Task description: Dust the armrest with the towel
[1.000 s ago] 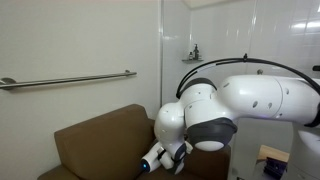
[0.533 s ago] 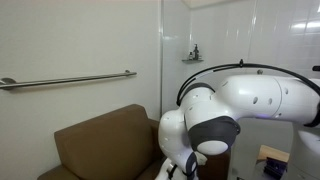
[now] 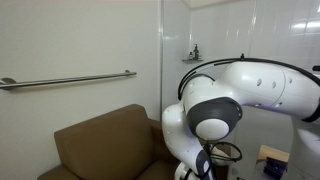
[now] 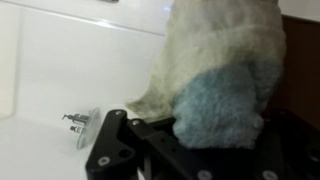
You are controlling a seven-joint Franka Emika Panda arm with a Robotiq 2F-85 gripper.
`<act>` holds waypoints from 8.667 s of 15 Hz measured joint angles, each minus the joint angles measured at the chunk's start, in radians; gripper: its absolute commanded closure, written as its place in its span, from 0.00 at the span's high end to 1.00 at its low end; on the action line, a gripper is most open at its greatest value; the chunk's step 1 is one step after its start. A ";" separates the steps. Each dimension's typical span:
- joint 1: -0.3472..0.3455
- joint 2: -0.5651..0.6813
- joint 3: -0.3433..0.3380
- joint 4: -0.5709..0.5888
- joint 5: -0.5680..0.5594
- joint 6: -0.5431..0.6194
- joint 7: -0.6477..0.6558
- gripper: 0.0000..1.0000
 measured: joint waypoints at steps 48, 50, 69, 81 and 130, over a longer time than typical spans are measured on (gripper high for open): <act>-0.478 -0.025 0.297 0.283 -0.343 -0.129 0.013 0.05; -0.484 -0.047 0.296 0.284 -0.336 -0.129 0.013 0.05; -0.476 0.162 0.282 0.771 -0.334 -0.203 -0.131 0.05; -0.485 0.088 0.282 0.392 -0.335 0.036 -0.094 0.05; -0.661 -0.628 0.253 -0.269 -0.424 0.145 0.528 0.49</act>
